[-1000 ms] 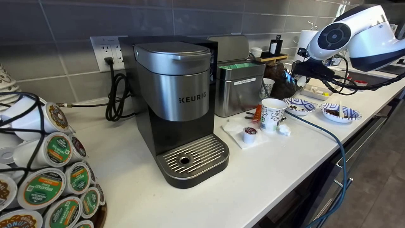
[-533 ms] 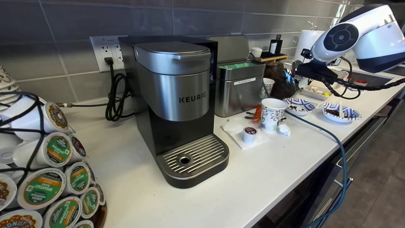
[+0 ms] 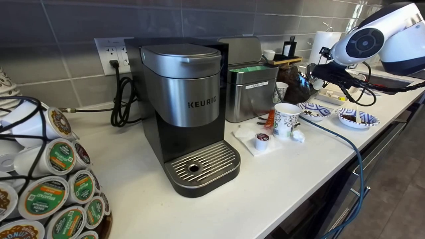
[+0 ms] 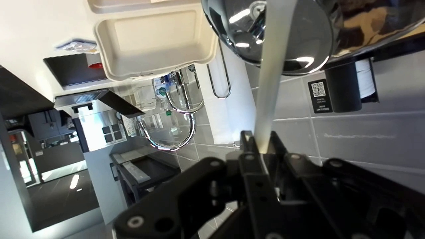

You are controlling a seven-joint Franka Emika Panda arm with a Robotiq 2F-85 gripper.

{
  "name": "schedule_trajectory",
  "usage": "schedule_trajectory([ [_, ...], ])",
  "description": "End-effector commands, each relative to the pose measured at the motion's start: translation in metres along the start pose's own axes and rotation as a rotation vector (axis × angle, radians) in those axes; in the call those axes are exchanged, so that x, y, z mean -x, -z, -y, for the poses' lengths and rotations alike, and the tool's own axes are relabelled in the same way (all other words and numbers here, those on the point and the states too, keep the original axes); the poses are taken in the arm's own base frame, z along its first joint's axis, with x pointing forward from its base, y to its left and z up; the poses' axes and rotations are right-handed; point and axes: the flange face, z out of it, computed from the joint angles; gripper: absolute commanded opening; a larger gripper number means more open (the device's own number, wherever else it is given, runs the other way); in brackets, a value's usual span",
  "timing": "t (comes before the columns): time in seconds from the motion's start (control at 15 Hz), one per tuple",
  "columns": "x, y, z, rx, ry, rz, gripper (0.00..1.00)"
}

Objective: Use the spoon to scoop up contents from the bowl to right into the bowl to the left

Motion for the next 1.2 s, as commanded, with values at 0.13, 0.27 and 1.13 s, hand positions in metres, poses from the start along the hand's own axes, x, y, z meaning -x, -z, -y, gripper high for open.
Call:
schedule_trajectory([
  [0.13, -0.004, 0.002, -0.014, -0.052, -0.037, 0.190, 0.03],
  [0.27, -0.010, -0.014, -0.026, -0.085, -0.032, 0.303, 0.03],
  [1.13, 0.018, -0.089, -0.129, 0.062, 0.128, 0.775, 0.03],
])
